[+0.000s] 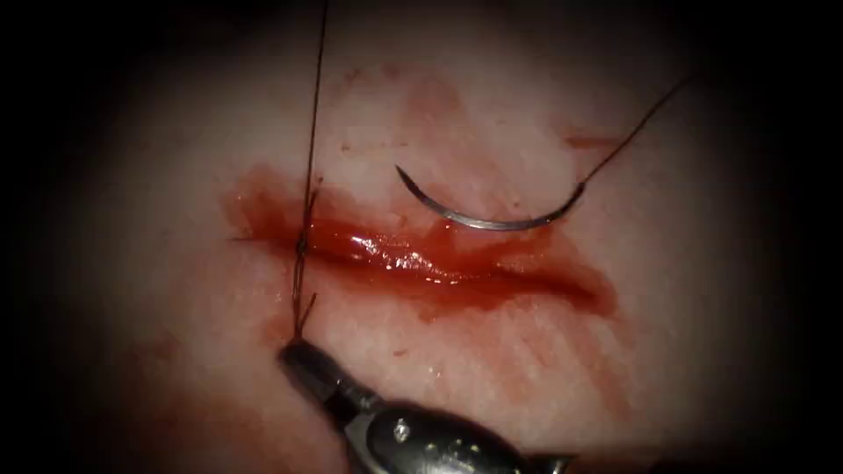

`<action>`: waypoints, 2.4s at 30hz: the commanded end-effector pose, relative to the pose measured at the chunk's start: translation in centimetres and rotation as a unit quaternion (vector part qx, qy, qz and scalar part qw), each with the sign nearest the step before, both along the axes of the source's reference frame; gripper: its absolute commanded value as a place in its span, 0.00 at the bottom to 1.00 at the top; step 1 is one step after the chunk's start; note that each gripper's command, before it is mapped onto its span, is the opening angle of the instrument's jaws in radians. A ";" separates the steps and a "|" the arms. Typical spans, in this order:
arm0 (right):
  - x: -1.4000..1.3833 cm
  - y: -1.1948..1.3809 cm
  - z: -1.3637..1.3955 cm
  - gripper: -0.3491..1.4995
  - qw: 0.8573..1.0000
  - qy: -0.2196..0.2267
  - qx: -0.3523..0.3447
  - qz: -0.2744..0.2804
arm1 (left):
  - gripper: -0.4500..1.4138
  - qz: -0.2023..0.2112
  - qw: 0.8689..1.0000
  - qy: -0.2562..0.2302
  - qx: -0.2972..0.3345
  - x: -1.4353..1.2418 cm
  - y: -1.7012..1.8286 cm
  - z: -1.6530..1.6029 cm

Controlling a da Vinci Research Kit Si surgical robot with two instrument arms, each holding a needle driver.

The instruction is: Wound Closure

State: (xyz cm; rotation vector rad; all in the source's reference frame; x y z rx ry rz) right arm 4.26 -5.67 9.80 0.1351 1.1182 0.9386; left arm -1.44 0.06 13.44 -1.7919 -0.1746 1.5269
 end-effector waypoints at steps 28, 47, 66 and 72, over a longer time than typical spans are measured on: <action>-0.60 1.20 -0.74 0.74 0.997 -0.010 -0.042 -0.063 | 0.00 0.055 0.998 -0.037 -0.016 0.14 -0.56 -1.55; -0.10 1.88 0.22 0.89 0.998 0.037 0.015 -0.058 | 0.00 0.079 0.996 -0.035 -0.033 0.36 -0.76 -2.27; 0.23 1.94 0.49 0.88 0.997 0.043 0.020 -0.061 | 0.00 0.090 0.994 -0.053 -0.043 0.22 -0.83 -2.67; 0.36 1.93 0.52 0.87 0.997 0.047 0.021 -0.066 | 0.00 0.092 0.993 -0.058 -0.043 0.17 -0.86 -2.82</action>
